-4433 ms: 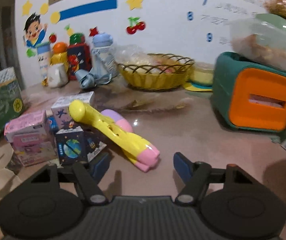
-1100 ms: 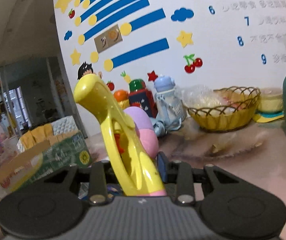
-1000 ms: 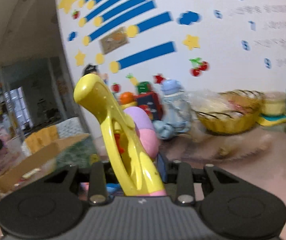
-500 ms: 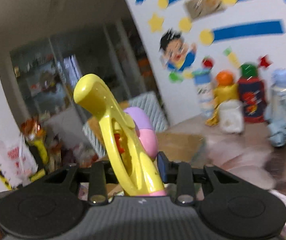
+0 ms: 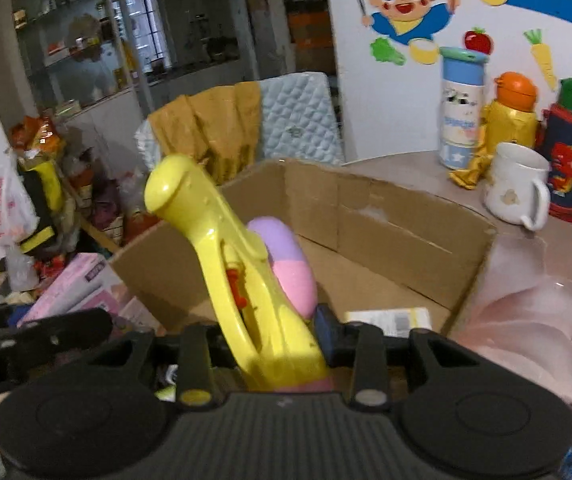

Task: Organize rigid objects
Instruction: 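Open both tools to drop the pink box and yellow toy into the box, then move both tools back toward the airplane-print box and space-print cube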

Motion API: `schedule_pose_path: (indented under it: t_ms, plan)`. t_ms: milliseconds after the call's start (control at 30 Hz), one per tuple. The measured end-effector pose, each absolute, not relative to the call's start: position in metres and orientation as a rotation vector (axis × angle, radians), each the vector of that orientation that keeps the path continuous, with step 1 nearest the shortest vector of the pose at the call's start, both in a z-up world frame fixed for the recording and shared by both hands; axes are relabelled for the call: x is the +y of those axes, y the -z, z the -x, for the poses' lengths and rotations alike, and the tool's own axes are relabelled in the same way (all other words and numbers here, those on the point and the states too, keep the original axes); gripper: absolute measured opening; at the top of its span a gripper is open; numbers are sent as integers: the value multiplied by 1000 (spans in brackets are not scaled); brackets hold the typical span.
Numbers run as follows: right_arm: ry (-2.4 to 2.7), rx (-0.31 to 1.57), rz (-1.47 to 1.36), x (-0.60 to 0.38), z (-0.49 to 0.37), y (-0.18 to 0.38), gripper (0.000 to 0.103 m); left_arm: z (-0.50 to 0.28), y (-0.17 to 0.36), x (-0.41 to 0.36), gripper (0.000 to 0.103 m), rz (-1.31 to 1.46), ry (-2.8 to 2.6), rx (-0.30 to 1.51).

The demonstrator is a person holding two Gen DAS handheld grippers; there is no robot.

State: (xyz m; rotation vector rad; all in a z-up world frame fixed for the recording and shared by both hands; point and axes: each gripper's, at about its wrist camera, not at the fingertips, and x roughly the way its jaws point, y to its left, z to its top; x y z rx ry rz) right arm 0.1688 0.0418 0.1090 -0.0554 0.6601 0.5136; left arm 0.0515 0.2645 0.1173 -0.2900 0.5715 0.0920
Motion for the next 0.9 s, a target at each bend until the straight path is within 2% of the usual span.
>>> schedule_pose_path:
  t_ms: [67, 133, 233, 267, 300, 367, 400, 667, 900]
  plan:
    - [-513, 645, 32, 37, -160, -112, 42, -51, -118, 265, 64, 293, -115, 573]
    - [-490, 618, -10, 30, -152, -120, 55, -51, -120, 268, 74, 337, -122, 560]
    - [-470, 565, -54, 18, -135, -135, 57, -47, -125, 262, 82, 279, -139, 534]
    - [-467, 545, -72, 15, -132, -140, 60, -45, -126, 261, 89, 269, -149, 525]
    - [-459, 525, -90, 12, -130, -144, 63, -45, -126, 262, 91, 274, -153, 517]
    - [-434, 478, -116, 3, -120, -150, 77, -42, -128, 262, 96, 282, -152, 497]
    - [-422, 456, -125, -1, -115, -151, 79, -39, -129, 261, 99, 270, -145, 487]
    - [-232, 357, -239, -35, -74, -140, 86, -19, -141, 266, 99, 276, -122, 382]
    - [-179, 295, -74, -45, -39, -127, 90, -4, -147, 258, 100, 327, -124, 315]
